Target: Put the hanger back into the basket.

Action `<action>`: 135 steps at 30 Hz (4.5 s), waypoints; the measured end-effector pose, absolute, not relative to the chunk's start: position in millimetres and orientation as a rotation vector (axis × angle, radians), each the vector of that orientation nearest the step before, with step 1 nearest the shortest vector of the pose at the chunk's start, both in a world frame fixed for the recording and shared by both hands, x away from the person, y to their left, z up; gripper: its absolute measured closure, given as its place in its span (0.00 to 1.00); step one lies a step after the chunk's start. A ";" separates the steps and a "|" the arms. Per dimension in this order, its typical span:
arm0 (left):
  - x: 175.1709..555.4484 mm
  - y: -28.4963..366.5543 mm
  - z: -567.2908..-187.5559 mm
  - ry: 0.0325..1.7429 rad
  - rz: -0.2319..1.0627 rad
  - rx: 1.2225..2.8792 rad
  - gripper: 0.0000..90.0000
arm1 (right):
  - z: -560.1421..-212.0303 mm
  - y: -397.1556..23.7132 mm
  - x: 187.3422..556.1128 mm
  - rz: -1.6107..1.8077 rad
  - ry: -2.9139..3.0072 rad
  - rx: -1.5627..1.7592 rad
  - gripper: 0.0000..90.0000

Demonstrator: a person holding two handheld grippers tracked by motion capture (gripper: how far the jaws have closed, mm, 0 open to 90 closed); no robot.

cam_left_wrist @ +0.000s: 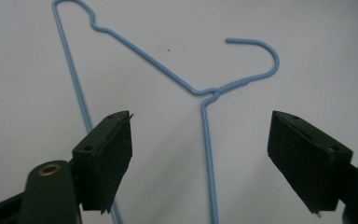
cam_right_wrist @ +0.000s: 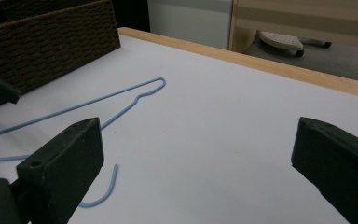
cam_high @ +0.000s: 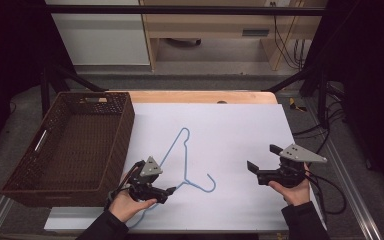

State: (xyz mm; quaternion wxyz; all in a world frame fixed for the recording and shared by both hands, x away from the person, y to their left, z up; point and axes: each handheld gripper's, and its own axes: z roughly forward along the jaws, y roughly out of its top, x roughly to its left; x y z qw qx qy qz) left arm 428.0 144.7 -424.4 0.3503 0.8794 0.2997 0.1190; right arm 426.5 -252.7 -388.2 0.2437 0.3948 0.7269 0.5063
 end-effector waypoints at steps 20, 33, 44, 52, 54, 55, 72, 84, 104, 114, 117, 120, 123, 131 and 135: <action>437.1 123.3 -452.7 0.767 0.213 2.484 0.62 | -389.9 -250.2 426.8 1.377 2.004 1.082 0.03; 434.1 115.0 -456.3 0.813 0.236 2.529 0.80 | -391.2 -248.5 427.5 1.370 2.011 1.087 0.03; 435.5 109.8 -454.3 0.865 0.216 2.549 0.90 | -392.8 -246.8 428.2 1.368 2.020 1.089 0.03; 435.4 106.8 -453.5 0.893 0.235 2.561 0.96 | -393.2 -246.5 428.3 1.377 2.023 1.090 0.03; 434.9 106.1 -453.3 0.900 0.243 2.562 0.96 | -393.0 -246.5 428.0 1.381 2.023 1.092 0.03; 434.9 106.1 -453.3 0.900 0.243 2.562 0.96 | -392.9 -246.7 427.9 1.383 2.026 1.089 0.04; 429.4 112.5 -438.2 0.899 0.310 2.470 0.97 | -396.0 -238.9 427.2 1.396 2.068 1.066 0.05; 426.9 130.7 -417.2 0.915 0.333 2.351 0.97 | -403.3 -224.5 426.0 1.410 2.133 1.044 0.05; 426.9 138.2 -409.8 0.933 0.350 2.310 0.97 | -422.2 -161.3 432.2 1.414 2.315 0.935 0.07; 427.1 141.4 -407.5 0.941 0.350 2.297 0.97 | -425.7 -132.7 436.4 1.428 2.349 0.905 0.13; 427.5 141.3 -408.6 0.942 0.346 2.294 0.97 | -427.2 -127.3 438.6 1.426 2.351 0.907 0.16; 427.7 141.4 -408.7 0.943 0.345 2.295 0.97 | -428.7 -122.9 440.0 1.418 2.356 0.903 0.18; 427.4 141.3 -409.1 0.943 0.343 2.296 0.97 | -430.3 -114.4 443.9 1.429 2.356 0.895 0.26; 427.1 140.9 -410.3 0.940 0.343 2.297 0.97 | -430.9 -102.1 452.2 1.477 2.346 0.893 0.44; 427.0 140.6 -411.1 0.942 0.343 2.301 0.97 | -431.6 -99.1 455.5 1.503 2.344 0.879 0.60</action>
